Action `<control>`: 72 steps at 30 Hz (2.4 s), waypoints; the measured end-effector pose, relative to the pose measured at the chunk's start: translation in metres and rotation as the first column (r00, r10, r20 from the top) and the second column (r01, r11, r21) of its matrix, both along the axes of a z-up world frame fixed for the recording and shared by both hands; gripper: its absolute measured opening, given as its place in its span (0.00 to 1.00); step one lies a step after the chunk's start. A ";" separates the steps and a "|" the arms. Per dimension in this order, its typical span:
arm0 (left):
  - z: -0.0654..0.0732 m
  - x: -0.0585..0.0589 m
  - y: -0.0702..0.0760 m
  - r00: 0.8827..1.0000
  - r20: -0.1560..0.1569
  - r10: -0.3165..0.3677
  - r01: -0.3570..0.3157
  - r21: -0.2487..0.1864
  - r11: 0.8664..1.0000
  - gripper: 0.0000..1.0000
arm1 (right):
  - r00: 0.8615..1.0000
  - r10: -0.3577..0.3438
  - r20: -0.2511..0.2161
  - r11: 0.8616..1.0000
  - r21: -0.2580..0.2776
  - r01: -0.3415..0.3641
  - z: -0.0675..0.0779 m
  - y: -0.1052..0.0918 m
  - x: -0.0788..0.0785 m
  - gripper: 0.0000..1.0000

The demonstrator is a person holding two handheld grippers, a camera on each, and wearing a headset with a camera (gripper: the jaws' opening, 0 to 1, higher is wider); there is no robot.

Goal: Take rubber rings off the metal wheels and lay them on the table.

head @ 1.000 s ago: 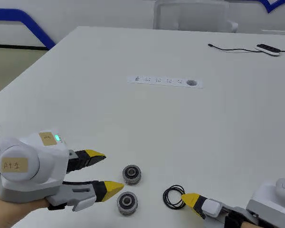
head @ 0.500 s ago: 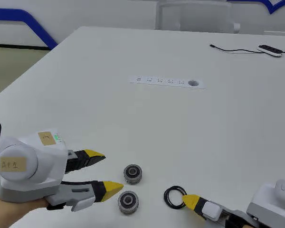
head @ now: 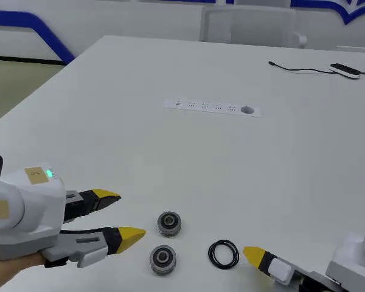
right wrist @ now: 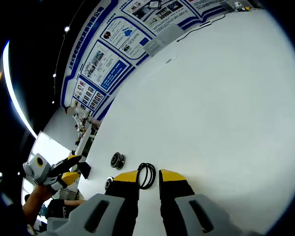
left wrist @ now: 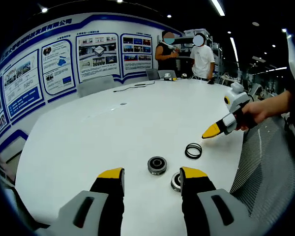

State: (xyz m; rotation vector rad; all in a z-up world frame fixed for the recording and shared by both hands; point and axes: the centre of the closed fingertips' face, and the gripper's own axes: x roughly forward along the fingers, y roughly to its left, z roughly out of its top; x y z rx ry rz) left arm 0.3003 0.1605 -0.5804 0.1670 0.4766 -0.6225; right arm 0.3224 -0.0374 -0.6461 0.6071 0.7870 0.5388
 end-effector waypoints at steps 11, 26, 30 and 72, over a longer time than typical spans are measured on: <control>0.007 -0.012 0.039 0.989 0.019 0.144 -0.142 -0.085 0.986 0.52 | 0.973 0.153 0.173 0.970 -0.215 -0.114 0.015 -0.027 0.010 0.22; 0.010 -0.018 0.044 0.985 0.036 0.167 -0.161 -0.119 0.980 0.60 | 0.868 0.373 0.328 0.871 -0.447 -0.206 0.036 -0.043 0.013 0.37; 0.004 -0.024 0.031 0.991 0.019 0.132 -0.129 -0.114 0.985 0.62 | 0.873 0.342 0.348 0.884 -0.435 -0.172 0.042 -0.048 0.018 0.40; -0.013 -0.029 0.012 0.994 0.010 0.111 -0.110 -0.099 0.989 0.76 | 0.755 0.577 0.310 0.743 -0.583 -0.328 0.035 -0.019 0.004 0.63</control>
